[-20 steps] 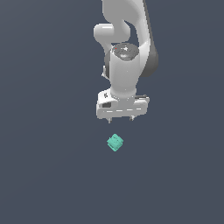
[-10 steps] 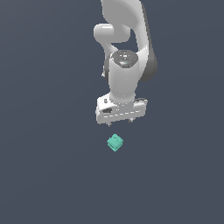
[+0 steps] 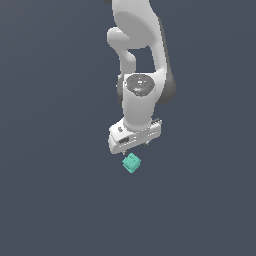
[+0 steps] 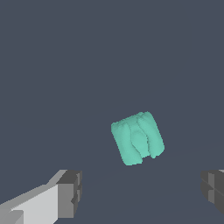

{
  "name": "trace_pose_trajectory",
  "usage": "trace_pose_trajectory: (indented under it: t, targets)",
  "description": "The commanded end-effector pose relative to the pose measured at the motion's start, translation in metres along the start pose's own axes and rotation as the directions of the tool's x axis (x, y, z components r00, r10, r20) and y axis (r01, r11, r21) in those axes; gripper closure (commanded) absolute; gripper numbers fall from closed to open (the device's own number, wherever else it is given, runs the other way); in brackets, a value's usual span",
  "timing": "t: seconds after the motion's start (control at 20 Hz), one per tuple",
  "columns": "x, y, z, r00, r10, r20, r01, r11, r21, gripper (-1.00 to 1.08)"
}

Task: Pick up the object and move it to a goal position.

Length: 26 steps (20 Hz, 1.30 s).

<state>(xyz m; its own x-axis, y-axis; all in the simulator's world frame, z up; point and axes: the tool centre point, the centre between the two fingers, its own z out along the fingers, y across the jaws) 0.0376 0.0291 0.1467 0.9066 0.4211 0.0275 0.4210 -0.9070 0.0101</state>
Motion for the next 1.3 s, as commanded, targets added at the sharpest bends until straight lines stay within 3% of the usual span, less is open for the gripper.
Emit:
trace_pose_trajectory:
  t: [0.0, 0.6, 1.25]
  targets:
    - [0.002, 0.003, 0.01, 0.998, -0.069, 0.006, 0.069, 0.998, 0.001, -0.92]
    - [0.008, 0.015, 0.048, 0.951, -0.308, 0.02, 0.308, 0.951, 0.015, -0.92]
    - [0.009, 0.018, 0.06, 0.934, -0.356, 0.022, 0.356, 0.934, 0.019, -0.92]
